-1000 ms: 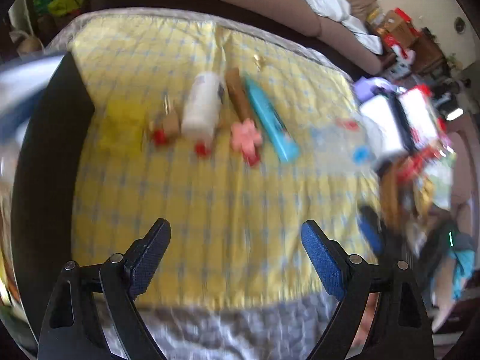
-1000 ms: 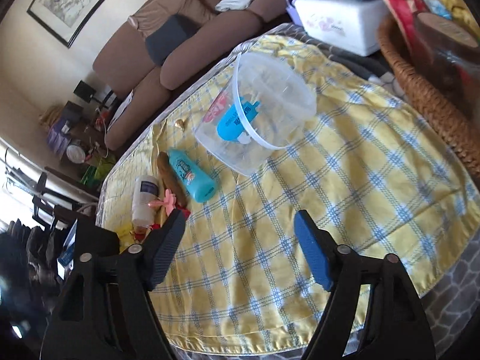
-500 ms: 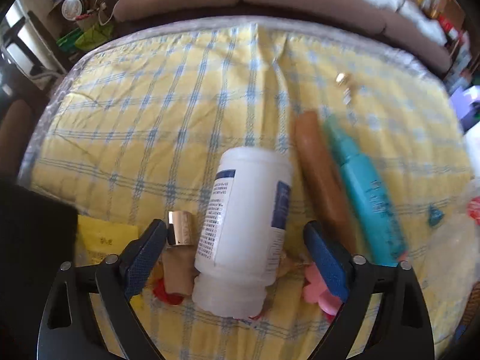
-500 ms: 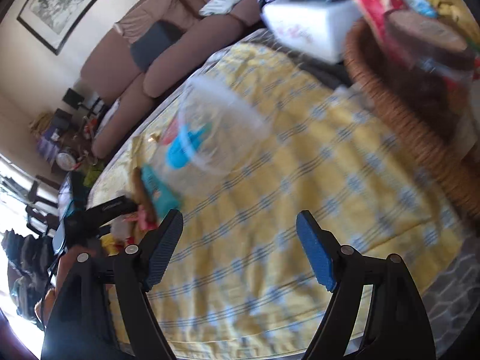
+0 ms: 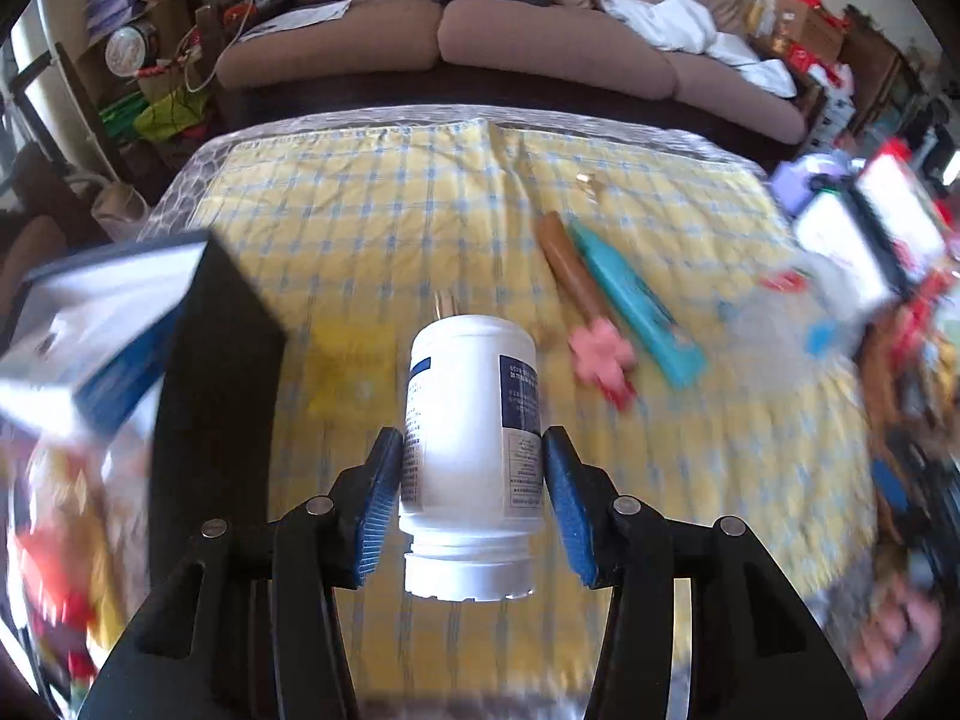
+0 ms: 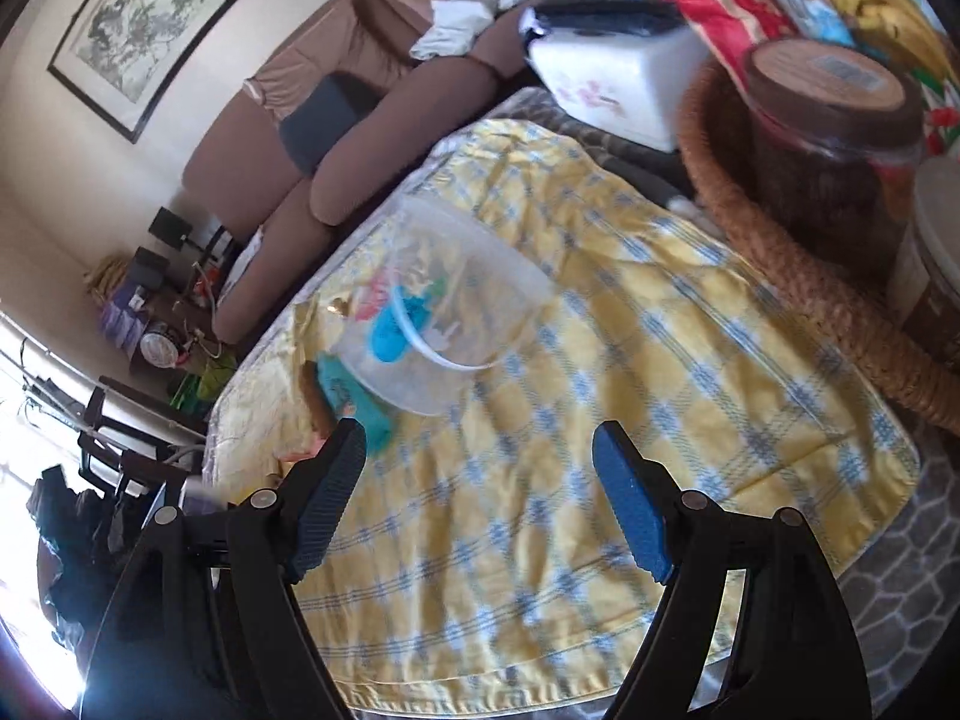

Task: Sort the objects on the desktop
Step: 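Grasp the white plastic bottle with the left gripper, then carry the white bottle with the left gripper while the right reaches the clear container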

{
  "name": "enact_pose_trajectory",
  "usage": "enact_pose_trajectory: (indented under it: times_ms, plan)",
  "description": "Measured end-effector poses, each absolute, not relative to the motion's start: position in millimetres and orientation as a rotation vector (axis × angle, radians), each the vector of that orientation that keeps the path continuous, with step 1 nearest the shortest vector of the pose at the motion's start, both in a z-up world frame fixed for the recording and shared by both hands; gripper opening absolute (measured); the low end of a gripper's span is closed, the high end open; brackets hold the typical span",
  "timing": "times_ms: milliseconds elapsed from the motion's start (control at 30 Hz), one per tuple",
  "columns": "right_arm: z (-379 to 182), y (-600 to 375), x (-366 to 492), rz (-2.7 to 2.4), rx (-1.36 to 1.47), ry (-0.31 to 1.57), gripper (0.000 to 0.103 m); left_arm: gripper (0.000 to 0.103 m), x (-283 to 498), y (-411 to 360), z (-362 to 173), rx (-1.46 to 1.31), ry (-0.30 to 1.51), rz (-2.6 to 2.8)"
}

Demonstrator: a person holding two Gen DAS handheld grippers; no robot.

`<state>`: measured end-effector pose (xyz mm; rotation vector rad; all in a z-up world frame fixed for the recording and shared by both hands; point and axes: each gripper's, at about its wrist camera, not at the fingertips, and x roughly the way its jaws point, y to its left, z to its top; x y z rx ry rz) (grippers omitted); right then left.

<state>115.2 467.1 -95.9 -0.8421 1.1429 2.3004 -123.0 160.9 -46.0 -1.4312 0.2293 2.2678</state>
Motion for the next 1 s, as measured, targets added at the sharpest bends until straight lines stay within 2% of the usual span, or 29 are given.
enact_pose_trajectory:
  times_ms: [100,200,300,333,400,467,500,600,667,700,733,767,800,833,1000]
  plan:
    - [-81,451,106,2.318,-0.864,0.947,0.076,0.049,-79,126,-26,-1.390,0.111,2.227]
    - [-74,438,98,2.348,-0.869,0.836,0.081,0.049,-44,96,-18,-1.346,-0.015,2.254]
    - [-75,430,89,2.369,-0.896,0.787,0.083,0.048,-27,87,-19,-1.341,-0.003,2.302]
    - [-75,429,86,2.373,-0.908,0.759,0.087,0.047,-25,87,-21,-1.335,0.013,2.315]
    - [-74,427,80,2.386,-0.937,0.670,0.093,0.032,-23,93,-32,-1.361,0.035,2.297]
    - [-69,429,77,2.404,-0.953,0.586,0.095,0.028,-22,99,-44,-1.410,0.017,2.249]
    - [-65,431,77,2.417,-0.949,0.538,0.096,0.019,-20,105,-51,-1.431,0.012,2.212]
    - [-47,439,78,2.478,-0.941,0.398,0.103,0.016,-9,121,-57,-1.450,0.080,2.142]
    - [-41,442,80,2.527,-0.954,0.332,0.103,0.016,-4,121,-53,-1.438,0.136,2.156]
    - [-41,442,81,2.542,-0.972,0.304,0.103,0.022,-3,119,-50,-1.435,0.152,2.168]
    - [-42,443,80,2.540,-1.007,0.279,0.103,0.032,-1,116,-47,-1.441,0.185,2.173]
    - [-45,443,77,2.543,-1.052,0.255,0.103,0.059,-1,114,-45,-1.443,0.216,2.182]
    - [-47,443,72,2.546,-1.078,0.242,0.103,0.081,-1,113,-46,-1.443,0.244,2.188]
    - [-51,444,65,2.557,-1.113,0.235,0.103,0.085,-3,111,-49,-1.459,0.299,2.200]
    - [-63,457,22,2.642,-1.140,0.342,0.103,0.087,-2,98,-78,-1.651,0.406,2.127]
